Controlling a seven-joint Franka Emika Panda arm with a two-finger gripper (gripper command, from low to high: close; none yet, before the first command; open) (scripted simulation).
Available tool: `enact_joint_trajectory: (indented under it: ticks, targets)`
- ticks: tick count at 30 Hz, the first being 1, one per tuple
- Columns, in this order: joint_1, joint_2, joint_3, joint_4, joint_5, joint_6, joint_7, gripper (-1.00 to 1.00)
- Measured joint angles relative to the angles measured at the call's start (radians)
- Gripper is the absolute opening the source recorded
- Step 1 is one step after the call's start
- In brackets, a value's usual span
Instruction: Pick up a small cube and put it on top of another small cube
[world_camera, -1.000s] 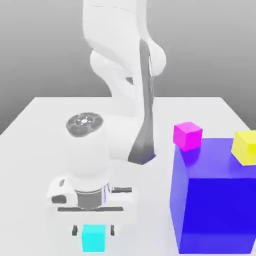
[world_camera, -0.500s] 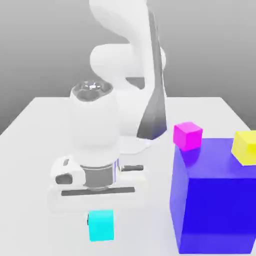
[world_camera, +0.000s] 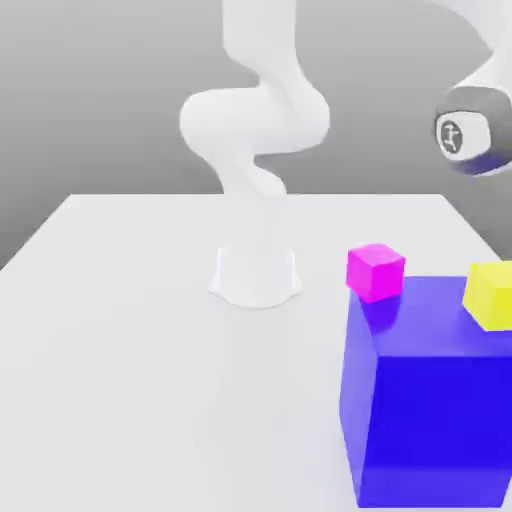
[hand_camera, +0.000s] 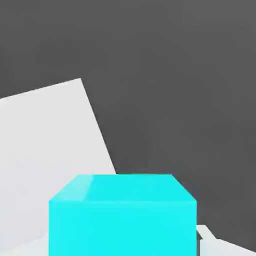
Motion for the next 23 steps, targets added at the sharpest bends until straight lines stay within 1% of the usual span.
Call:
enact_joint_trajectory:
  ticks: [6,12,14,16,20,21,23]
  targets:
    - [0.071,-0.047,0.045,-0.138,-0.047,-0.041,-0.133,-1.00]
    - [0.137,-0.087,0.080,-0.297,-0.137,-0.081,-0.219,-1.00]
    - [0.161,-0.065,0.062,-0.327,-0.181,-0.065,-0.201,-1.00]
    - [0.142,-0.016,0.036,-0.331,-0.237,-0.025,-0.164,-1.00]
    - [0.188,0.099,-0.034,-0.326,-0.360,0.072,-0.076,-1.00]
    - [0.197,0.116,-0.047,-0.326,-0.379,0.087,-0.063,1.00]
    - [0.197,0.116,-0.047,-0.326,-0.379,0.087,-0.063,1.00]
